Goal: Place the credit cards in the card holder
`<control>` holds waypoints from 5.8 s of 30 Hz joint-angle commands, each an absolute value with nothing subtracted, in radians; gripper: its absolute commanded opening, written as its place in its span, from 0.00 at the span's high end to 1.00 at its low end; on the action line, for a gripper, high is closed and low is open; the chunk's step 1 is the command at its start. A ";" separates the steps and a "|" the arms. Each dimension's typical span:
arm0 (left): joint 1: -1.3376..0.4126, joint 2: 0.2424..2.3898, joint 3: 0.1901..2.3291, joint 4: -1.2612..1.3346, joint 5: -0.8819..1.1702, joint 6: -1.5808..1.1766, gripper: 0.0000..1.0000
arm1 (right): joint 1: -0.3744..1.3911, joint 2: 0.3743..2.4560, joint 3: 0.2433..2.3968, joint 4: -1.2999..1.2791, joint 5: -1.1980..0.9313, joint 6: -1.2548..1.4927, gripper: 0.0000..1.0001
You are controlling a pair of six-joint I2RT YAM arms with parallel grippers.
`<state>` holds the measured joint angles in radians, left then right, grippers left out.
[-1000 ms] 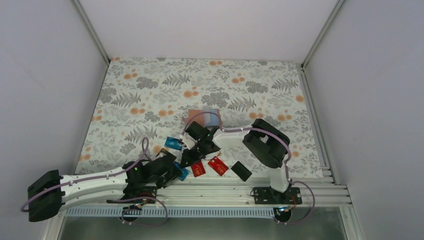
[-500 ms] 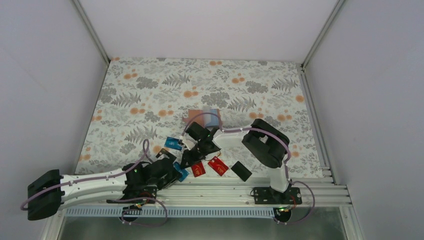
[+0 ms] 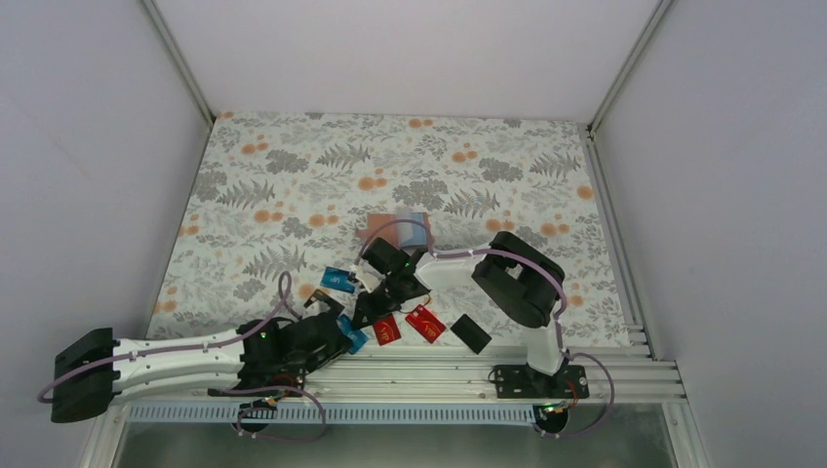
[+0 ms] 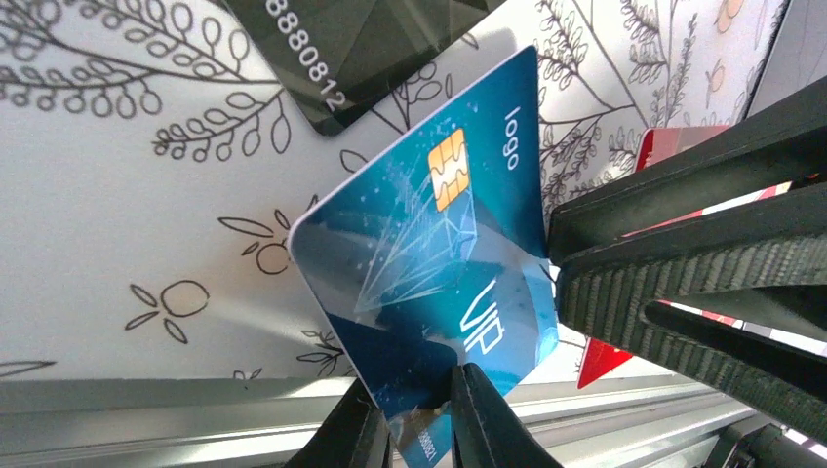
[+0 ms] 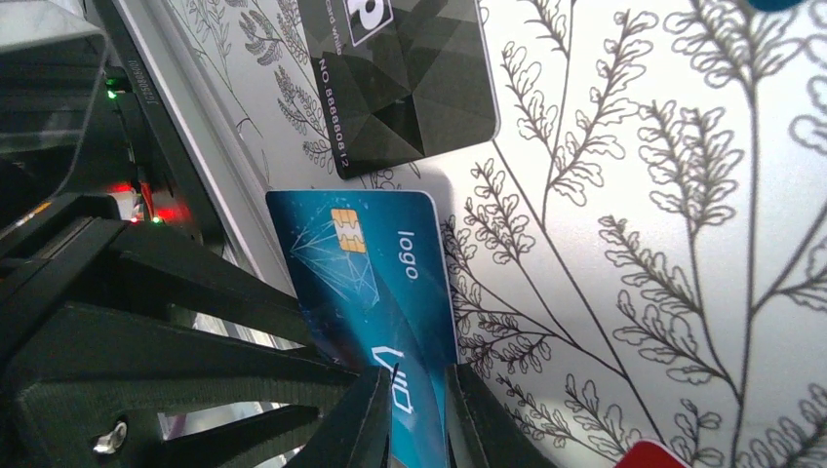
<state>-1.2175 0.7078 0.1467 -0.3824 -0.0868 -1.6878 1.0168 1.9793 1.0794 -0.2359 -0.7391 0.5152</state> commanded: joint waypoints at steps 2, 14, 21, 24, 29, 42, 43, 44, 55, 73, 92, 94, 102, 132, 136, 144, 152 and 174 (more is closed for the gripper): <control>-1.221 0.717 0.213 -0.317 -0.277 -1.693 0.85 | 1.043 2.020 1.065 -0.283 -0.710 0.512 0.83; -1.265 0.739 0.263 -0.374 -0.322 -1.712 0.98 | 1.042 1.982 1.081 -0.295 -0.671 0.522 0.83; -1.276 0.763 0.343 -0.500 -0.359 -1.703 0.98 | 1.022 1.897 1.133 -0.329 -0.613 0.525 0.84; -1.276 0.770 0.407 -0.579 -0.392 -1.651 0.98 | 0.983 1.827 1.167 -0.370 -0.586 0.513 0.82; -1.275 0.776 0.553 -0.725 -0.493 -1.521 0.98 | 0.842 1.684 1.194 -0.427 -0.556 0.484 0.77; -0.939 0.957 0.868 -0.568 -0.337 -0.843 0.98 | 0.472 1.655 1.178 -0.417 -0.573 0.449 0.67; -0.900 0.990 0.885 -0.542 -0.292 -0.799 0.98 | 0.455 1.690 1.183 -0.422 -0.556 0.446 0.67; -0.864 1.023 0.902 -0.517 -0.248 -0.757 0.98 | 0.439 1.713 1.195 -0.432 -0.534 0.438 0.67; -0.540 1.326 0.979 -0.350 0.094 -0.532 0.98 | 0.423 1.892 1.283 -0.480 -0.344 0.401 0.82; -0.368 1.455 0.885 -0.209 0.281 -0.435 0.98 | 0.512 2.012 1.387 -0.451 -0.462 0.410 0.88; -0.356 1.388 0.931 -0.261 0.365 -0.410 0.98 | 0.569 2.165 1.526 -0.364 -0.721 0.454 0.81; -0.351 1.401 0.938 -0.249 0.390 -0.417 0.98 | 0.569 2.183 1.537 -0.360 -0.733 0.456 0.79; -0.346 1.511 0.954 -0.152 0.474 -0.488 0.98 | 0.565 2.222 1.542 -0.374 -0.727 0.470 0.78; -0.385 1.855 1.043 0.020 0.569 -0.543 0.97 | 0.458 2.032 1.423 -0.425 -0.761 0.435 0.80; -0.390 1.895 1.059 0.044 0.589 -0.554 0.98 | 0.419 1.999 1.377 -0.429 -0.756 0.416 0.80; -0.399 1.897 1.026 0.109 0.640 -0.573 0.98 | 0.342 1.970 1.284 -0.405 -0.744 0.394 0.80; -0.402 1.896 1.007 0.112 0.667 -0.637 0.98 | 0.325 1.988 1.236 -0.368 -0.723 0.401 0.79; -0.432 1.952 1.000 0.099 0.675 -0.752 0.98 | 0.326 1.999 1.153 -0.321 -0.737 0.440 0.80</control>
